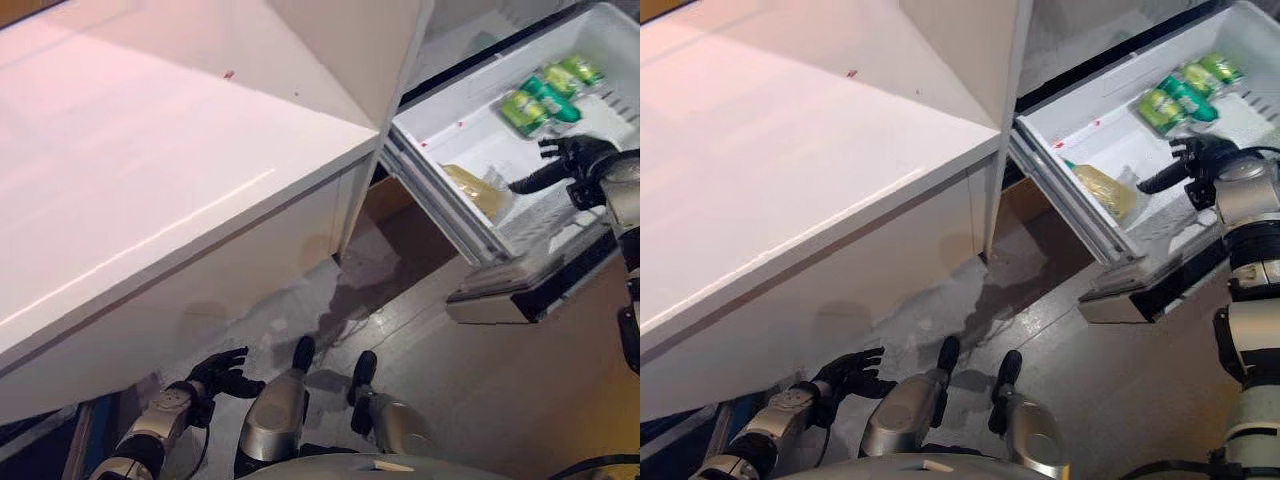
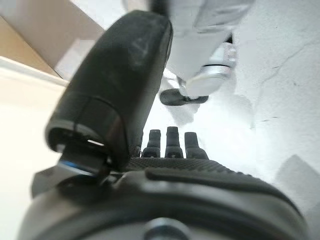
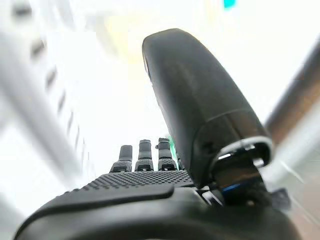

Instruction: Put drinks into fridge and close the fridge

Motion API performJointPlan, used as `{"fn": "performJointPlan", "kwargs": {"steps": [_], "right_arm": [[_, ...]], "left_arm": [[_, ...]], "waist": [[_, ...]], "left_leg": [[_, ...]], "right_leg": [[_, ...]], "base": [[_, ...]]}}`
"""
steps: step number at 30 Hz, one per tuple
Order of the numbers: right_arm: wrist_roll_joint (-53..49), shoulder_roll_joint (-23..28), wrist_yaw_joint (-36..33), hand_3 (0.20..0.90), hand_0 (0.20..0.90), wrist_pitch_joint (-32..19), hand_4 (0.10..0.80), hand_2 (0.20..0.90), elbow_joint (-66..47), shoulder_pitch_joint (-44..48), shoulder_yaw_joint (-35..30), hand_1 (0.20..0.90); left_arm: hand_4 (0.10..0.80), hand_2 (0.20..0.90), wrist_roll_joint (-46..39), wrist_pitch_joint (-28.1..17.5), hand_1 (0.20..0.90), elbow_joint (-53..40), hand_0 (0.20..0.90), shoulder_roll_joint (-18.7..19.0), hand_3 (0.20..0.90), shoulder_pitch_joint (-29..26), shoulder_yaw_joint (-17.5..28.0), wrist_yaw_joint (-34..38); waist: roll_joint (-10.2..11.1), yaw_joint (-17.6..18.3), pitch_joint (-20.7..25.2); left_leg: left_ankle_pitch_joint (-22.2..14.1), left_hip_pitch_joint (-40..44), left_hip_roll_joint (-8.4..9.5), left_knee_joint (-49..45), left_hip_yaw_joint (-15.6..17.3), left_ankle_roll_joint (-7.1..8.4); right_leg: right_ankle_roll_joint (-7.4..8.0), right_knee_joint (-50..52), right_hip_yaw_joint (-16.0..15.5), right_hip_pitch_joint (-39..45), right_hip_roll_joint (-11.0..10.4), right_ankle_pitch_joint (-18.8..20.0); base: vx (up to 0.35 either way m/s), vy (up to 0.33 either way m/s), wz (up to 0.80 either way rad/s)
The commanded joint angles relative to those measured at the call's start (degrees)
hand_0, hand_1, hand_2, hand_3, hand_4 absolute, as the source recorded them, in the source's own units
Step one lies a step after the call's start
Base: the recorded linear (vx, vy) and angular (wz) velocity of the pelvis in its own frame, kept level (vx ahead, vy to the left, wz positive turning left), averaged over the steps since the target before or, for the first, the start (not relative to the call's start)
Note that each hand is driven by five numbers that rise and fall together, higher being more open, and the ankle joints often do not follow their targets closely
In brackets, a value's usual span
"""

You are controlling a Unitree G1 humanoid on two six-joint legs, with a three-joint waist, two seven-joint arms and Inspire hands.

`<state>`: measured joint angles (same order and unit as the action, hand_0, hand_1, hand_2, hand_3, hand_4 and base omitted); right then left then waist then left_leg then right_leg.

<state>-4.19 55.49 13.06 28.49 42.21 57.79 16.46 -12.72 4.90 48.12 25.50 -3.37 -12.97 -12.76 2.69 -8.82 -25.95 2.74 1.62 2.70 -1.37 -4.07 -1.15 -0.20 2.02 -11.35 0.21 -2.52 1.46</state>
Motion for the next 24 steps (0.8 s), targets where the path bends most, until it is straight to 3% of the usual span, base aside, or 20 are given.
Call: {"fn": "performJointPlan", "kwargs": {"steps": [1,4,7,10,14,18,24], "right_arm": [[-6.99,8.2,-7.53,0.9,0.9,-5.78,0.8,0.9,-7.76,-2.5,-0.62,0.9],[-12.39,7.88,-12.19,0.9,0.9,-7.96,0.8,0.9,-10.9,-4.8,-4.52,0.9],[-22.38,5.35,-23.21,0.9,0.9,-13.14,0.8,0.9,-15.77,-10.14,-12.5,0.9],[-31.71,0.42,-32.11,0.9,0.9,-22.12,0.8,0.9,-18.92,-16.04,-19.95,0.9],[-35.43,-6.73,-38.31,0.9,0.9,-31.22,0.8,0.9,-20.5,-22.3,-25.54,0.9],[-39.22,-11.39,-42.02,0.9,0.9,-37.61,0.8,0.9,-18.91,-26.88,-29.13,0.9],[-41.7,-13.13,-41.65,0.9,0.9,-40.54,0.8,0.9,-15.77,-28.57,-30.49,0.9]], "left_arm": [[0.8,0.9,4.47,-0.27,0.9,2.66,0.9,0.74,0.9,3.92,-0.68,-0.91],[0.8,0.9,4.95,-0.13,0.9,4.11,0.9,0.1,0.9,3.2,-0.88,-1.13],[0.8,0.9,5.5,-0.16,0.9,5.14,0.9,-1.0,0.9,2.82,-1.1,-1.05],[0.8,0.9,5.6,-0.35,0.9,6.42,0.9,-1.99,0.9,2.58,-1.51,-1.09],[0.8,0.9,5.13,-0.72,0.9,7.99,0.9,-3.08,0.9,2.56,-2.7,-1.1],[0.8,0.9,4.23,-0.28,0.9,8.55,0.9,-3.9,0.9,2.99,-3.22,-0.53],[0.8,0.9,2.54,0.47,0.9,8.12,0.9,-4.47,0.9,3.63,-3.24,1.09]], "waist": [[1.81,2.06,11.87],[1.85,3.25,13.8],[1.53,4.74,15.97],[0.97,5.76,17.04],[0.23,6.11,17.31],[-0.43,5.78,16.45],[-1.43,4.56,13.4]], "left_leg": [[-7.3,-1.21,0.62,-3.7,2.28,-1.31],[-7.99,-0.21,0.53,-3.67,3.26,-1.41],[-9.17,1.03,0.51,-3.87,4.41,-1.61],[-10.51,1.75,0.66,-4.85,5.12,-1.93],[-12.62,2.06,1.0,-7.51,5.7,-2.52],[-15.89,0.88,1.32,-13.07,5.83,-3.5],[-19.26,-3.0,2.13,-20.44,4.66,-4.57]], "right_leg": [[1.58,6.91,0.73,0.6,0.56,-7.21],[1.99,6.48,1.86,1.14,0.67,-7.13],[2.43,6.49,3.35,1.71,0.78,-7.49],[2.6,7.05,4.32,2.09,0.58,-8.06],[2.54,8.43,4.83,2.41,-0.04,-9.02],[1.77,12.2,4.18,2.02,-1.3,-10.94],[0.3,19.52,2.26,-0.59,-2.8,-13.88]], "base": [[0.007,0.07,-0.41],[0.021,0.044,-0.34],[0.049,0.044,-0.35],[0.059,0.027,-0.2],[0.067,0.011,-0.19],[0.069,-0.025,-0.06],[0.016,-0.027,0.11]]}}
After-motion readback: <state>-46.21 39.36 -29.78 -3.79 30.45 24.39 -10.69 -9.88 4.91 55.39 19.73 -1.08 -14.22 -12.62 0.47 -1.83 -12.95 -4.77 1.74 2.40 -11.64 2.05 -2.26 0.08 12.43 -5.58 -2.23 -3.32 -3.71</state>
